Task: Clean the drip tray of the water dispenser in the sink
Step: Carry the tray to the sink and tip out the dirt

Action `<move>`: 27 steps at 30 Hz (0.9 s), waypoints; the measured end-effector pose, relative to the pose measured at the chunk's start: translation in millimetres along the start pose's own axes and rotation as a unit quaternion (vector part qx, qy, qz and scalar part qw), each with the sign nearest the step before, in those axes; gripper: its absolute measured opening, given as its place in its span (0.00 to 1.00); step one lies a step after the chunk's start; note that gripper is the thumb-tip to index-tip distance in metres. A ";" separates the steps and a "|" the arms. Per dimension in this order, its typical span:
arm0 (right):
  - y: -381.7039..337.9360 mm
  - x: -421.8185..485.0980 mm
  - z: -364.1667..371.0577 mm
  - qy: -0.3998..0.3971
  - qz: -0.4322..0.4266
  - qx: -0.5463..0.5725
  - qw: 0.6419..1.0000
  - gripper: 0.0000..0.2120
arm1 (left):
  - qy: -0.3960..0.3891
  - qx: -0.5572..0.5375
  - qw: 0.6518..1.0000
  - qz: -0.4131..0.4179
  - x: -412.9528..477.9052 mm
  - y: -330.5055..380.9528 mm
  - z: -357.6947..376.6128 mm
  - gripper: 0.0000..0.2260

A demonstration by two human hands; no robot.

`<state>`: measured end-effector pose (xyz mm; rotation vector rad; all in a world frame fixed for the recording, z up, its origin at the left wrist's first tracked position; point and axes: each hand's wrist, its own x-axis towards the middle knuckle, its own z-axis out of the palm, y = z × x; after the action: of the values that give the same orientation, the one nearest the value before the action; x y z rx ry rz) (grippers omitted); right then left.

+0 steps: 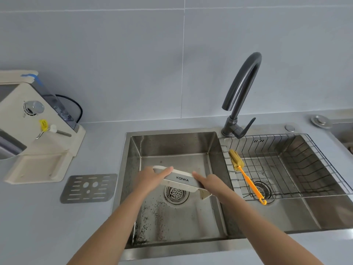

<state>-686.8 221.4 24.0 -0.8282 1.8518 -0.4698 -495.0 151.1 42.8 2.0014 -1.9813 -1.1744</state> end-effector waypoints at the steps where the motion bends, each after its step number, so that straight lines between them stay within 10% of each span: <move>1: -1.6 0.0 -0.6 0.004 0.000 0.002 1.000 0.25 | 0.007 -0.003 1.000 0.003 0.9 -0.8 0.0 0.23; 6: 8.4 -1.1 8.3 -0.043 0.027 -0.036 0.998 0.24 | -0.061 0.004 0.998 -0.030 -1.6 -14.5 15.2 0.22; 15: -21.9 -0.9 -7.7 0.111 -0.097 -0.063 0.987 0.32 | 0.048 -0.155 0.986 0.037 12.2 -0.7 -0.9 0.35; 22: -40.6 -2.6 -12.2 0.186 -0.118 0.173 0.960 0.35 | 0.169 -0.241 0.925 0.242 -3.3 18.0 -15.8 0.33; 27: -42.1 -1.5 -10.0 0.179 -0.020 0.323 0.929 0.17 | 0.183 -0.212 0.905 0.320 -3.6 14.8 -16.3 0.41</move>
<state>-681.7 193.1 56.3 -0.3374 1.8244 -1.2431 -497.4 144.8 64.1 1.1172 -1.7713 -0.8786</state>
